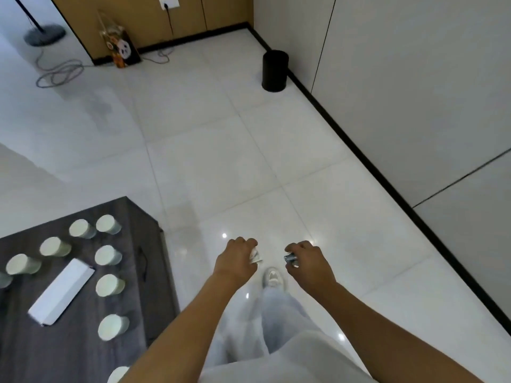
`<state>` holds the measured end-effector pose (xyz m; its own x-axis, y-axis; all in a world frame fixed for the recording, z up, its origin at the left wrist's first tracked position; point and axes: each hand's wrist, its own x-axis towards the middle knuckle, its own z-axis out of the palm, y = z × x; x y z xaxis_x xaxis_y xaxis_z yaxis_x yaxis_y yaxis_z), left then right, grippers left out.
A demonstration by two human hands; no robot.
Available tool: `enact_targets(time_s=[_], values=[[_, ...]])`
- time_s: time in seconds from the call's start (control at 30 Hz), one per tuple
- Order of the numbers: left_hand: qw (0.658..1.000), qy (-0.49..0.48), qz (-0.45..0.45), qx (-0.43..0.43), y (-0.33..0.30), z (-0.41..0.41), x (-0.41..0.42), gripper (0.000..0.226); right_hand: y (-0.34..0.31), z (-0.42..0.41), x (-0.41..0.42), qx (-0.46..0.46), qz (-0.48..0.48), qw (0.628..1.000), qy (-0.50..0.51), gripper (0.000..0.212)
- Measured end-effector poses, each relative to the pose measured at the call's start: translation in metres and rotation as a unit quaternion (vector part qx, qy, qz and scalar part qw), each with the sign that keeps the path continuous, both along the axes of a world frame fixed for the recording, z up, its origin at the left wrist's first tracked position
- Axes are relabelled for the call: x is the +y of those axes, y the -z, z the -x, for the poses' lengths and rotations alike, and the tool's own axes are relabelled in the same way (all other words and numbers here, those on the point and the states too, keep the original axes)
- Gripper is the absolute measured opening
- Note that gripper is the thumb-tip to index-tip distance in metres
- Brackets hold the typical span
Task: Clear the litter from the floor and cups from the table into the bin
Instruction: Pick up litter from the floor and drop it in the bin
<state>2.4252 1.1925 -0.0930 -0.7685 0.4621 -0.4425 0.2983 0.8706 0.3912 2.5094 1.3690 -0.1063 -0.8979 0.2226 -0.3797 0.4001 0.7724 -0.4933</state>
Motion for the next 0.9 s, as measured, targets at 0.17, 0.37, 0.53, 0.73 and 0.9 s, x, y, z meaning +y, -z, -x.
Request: enact_targets(time_s=[0.17,0.37,0.53,0.73,0.9], values=[[1.0,-0.023,-0.016,0.013,-0.016,0.126,0.052,0.042,-0.012,0.133,0.057,0.01,-0.007,1.0,0.002,0.033],[1.0,-0.02,-0.017,0.015,-0.016,0.265,0.096,0.041,-0.015,0.277,0.101,0.006,0.001,1.0,-0.001,0.034],[1.0,-0.008,-0.006,0.018,-0.009,0.402,0.123,0.048,-0.013,0.409,0.127,0.017,0.006,1.0,0.008,0.034],[1.0,0.007,-0.026,0.014,-0.015,0.549,0.154,0.046,-0.02,0.548,0.156,0.016,0.02,0.999,0.041,0.034],[0.999,0.027,-0.015,0.016,-0.021,0.667,0.2,0.046,-0.027,0.656,0.196,0.013,0.019,0.998,0.06,0.034]])
